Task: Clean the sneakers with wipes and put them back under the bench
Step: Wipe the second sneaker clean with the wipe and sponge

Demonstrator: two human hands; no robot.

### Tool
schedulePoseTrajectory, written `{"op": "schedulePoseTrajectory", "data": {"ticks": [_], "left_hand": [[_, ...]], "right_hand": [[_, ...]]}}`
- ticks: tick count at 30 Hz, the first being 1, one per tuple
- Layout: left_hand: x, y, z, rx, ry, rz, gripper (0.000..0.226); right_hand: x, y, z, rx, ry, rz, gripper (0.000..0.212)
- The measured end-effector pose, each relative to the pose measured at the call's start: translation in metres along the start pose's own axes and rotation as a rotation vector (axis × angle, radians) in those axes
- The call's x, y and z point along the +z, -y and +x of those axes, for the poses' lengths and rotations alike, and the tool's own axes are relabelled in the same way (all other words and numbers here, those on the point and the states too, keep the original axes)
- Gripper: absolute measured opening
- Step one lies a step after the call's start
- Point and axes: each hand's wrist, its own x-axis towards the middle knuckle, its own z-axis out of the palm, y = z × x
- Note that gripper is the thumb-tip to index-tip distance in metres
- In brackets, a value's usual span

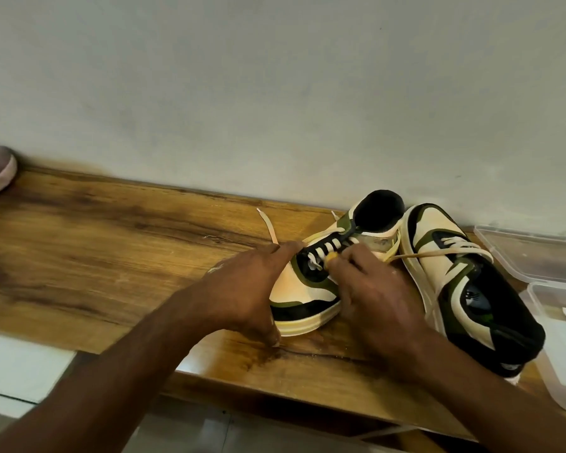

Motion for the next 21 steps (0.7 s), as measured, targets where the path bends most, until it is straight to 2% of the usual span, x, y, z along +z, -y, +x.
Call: {"op": "schedulePoseTrajectory", "data": {"ticks": [3, 6, 8, 12, 17, 21], "left_hand": [[0.003, 0.003, 0.001, 0.011, -0.015, 0.001, 0.147], [0.004, 0.007, 0.0, 0.024, -0.018, -0.025, 0.148], [0.005, 0.009, -0.005, 0.023, -0.009, -0.027, 0.146], [0.002, 0.009, -0.005, 0.021, -0.009, -0.03, 0.145], [0.004, 0.007, -0.002, 0.017, -0.019, -0.021, 0.147], [0.015, -0.009, -0.001, -0.003, -0.157, -0.026, 0.148]], "right_hand": [[0.0, 0.023, -0.016, -0.123, 0.079, 0.092, 0.036], [-0.002, 0.024, -0.021, -0.151, 0.102, 0.083, 0.04], [0.0, 0.009, -0.017, -0.083, 0.051, 0.052, 0.037], [-0.004, -0.024, 0.0, 0.192, -0.129, 0.03, 0.021], [-0.004, -0.003, -0.006, 0.172, -0.116, 0.062, 0.016], [-0.008, -0.014, -0.008, 0.223, -0.124, 0.179, 0.027]]}}
